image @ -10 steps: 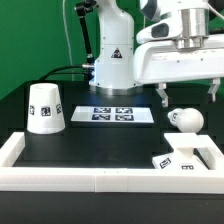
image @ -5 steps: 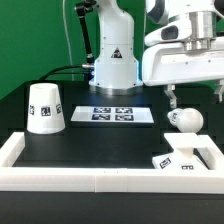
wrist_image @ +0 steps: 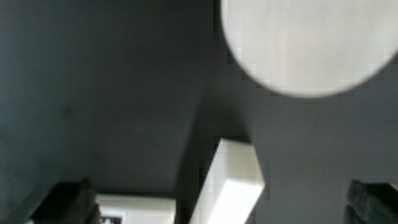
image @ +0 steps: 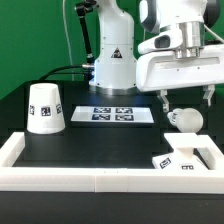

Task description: Assemble lamp

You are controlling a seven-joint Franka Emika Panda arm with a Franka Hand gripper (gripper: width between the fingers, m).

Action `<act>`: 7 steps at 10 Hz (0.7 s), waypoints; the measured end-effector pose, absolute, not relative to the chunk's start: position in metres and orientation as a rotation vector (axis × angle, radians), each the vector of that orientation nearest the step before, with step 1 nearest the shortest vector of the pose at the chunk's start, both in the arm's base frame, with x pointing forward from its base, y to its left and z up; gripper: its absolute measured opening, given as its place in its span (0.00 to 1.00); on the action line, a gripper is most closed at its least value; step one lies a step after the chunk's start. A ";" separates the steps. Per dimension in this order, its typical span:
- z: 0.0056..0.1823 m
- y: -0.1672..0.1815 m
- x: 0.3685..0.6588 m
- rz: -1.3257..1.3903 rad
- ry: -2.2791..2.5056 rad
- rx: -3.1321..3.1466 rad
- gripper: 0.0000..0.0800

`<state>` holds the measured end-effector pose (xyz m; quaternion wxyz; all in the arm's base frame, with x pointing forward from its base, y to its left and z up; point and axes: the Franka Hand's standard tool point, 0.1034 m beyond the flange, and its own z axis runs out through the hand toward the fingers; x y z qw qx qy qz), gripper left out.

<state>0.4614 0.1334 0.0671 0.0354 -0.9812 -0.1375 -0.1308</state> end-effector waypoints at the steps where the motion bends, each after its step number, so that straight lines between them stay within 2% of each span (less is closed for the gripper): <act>1: 0.067 0.137 0.460 -0.399 -0.422 -3.013 0.87; 5: 0.064 0.140 0.457 -0.321 -0.429 -3.023 0.87; 7: 0.066 0.141 0.457 -0.053 -0.470 -3.038 0.87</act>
Offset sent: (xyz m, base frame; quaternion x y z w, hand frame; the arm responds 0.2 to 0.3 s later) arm 0.0000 0.0000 0.0000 0.0000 0.0000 0.0000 1.0000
